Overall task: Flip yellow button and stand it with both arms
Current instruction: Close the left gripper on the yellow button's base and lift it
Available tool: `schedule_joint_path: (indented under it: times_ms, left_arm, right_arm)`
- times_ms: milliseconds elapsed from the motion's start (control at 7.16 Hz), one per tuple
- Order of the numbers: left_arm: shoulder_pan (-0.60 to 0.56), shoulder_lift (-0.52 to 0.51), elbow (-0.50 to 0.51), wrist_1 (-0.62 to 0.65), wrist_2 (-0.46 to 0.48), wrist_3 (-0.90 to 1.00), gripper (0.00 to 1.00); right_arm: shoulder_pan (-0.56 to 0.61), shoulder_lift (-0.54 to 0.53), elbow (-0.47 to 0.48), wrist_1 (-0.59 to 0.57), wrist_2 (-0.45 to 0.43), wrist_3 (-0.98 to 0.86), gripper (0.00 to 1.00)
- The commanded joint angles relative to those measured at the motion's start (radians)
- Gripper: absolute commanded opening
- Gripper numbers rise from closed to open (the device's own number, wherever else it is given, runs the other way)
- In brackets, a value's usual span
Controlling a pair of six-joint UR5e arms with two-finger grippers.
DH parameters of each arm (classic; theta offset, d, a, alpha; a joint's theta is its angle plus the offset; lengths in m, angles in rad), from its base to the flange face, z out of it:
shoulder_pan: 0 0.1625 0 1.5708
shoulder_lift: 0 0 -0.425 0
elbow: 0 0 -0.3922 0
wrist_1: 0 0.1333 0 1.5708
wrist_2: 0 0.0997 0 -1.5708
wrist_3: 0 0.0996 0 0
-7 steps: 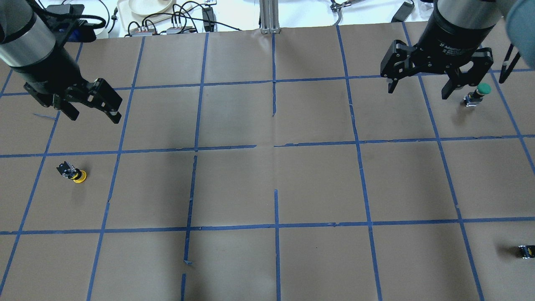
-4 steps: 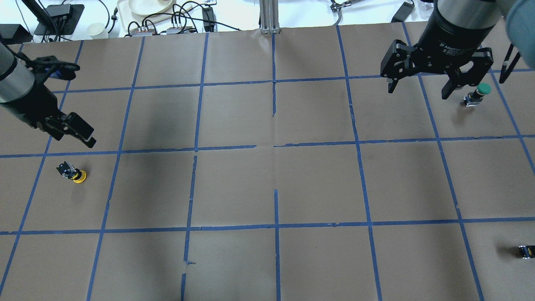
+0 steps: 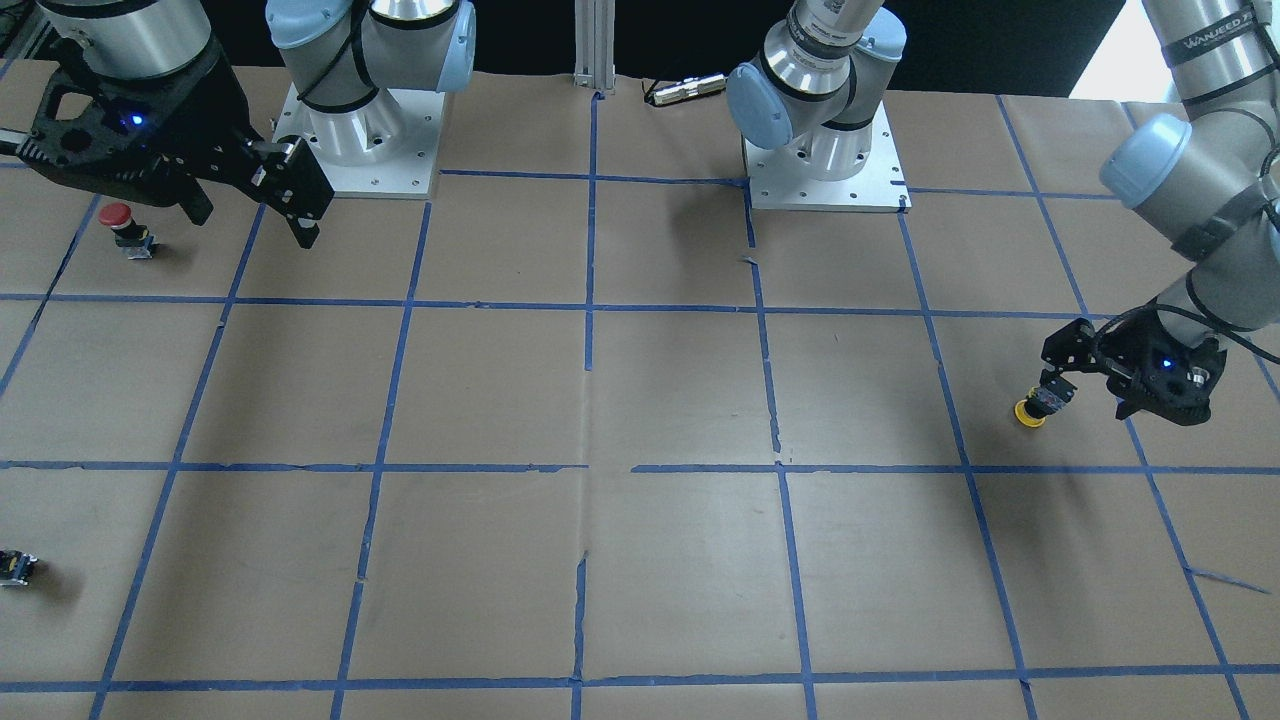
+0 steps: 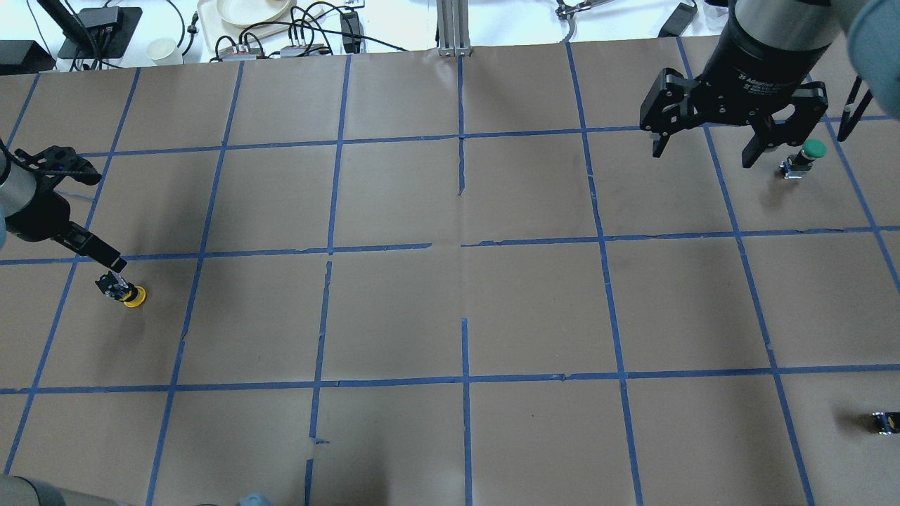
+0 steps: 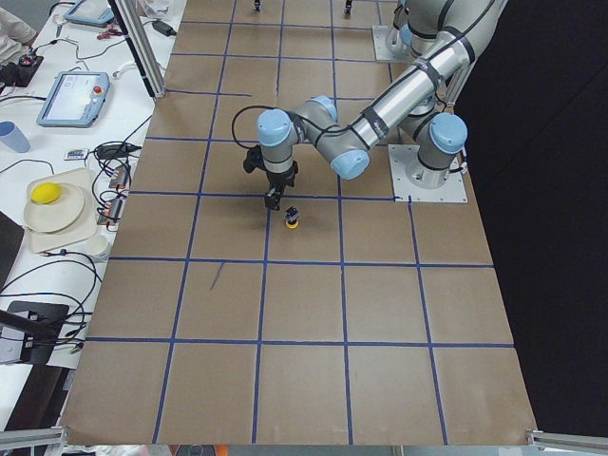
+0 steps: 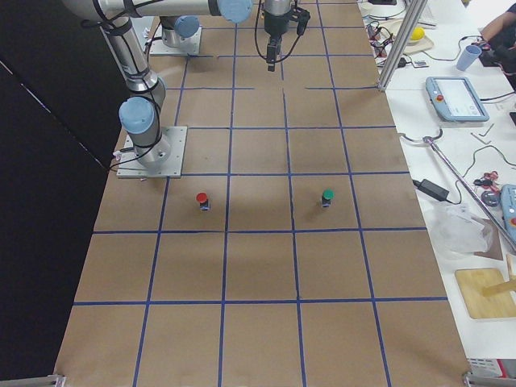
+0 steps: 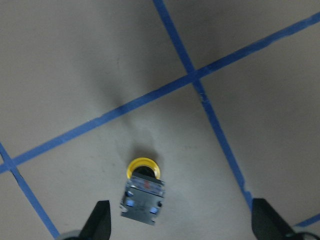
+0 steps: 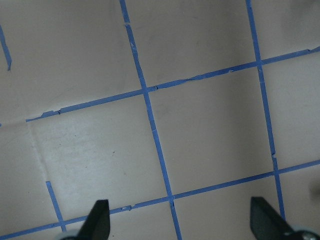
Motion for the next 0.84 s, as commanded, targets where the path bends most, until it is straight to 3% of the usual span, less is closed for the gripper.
schedule_joint_path:
  times_ms: [0,419,699]
  left_arm:
    - [0.027,-0.029,-0.021,0.023,-0.002,0.045,0.99]
    - [0.027,-0.02,-0.076,0.034,-0.002,0.101,0.99]
    - [0.025,-0.023,-0.076,0.064,0.0,0.105,0.89]
  right_arm:
    - [-0.007,-0.006,-0.001,-0.001,-0.002,0.0,1.0]
    - [-0.007,-0.002,-0.001,0.004,-0.003,0.002,1.0]
    - [-0.008,-0.003,0.001,0.01,-0.005,-0.001,1.0]
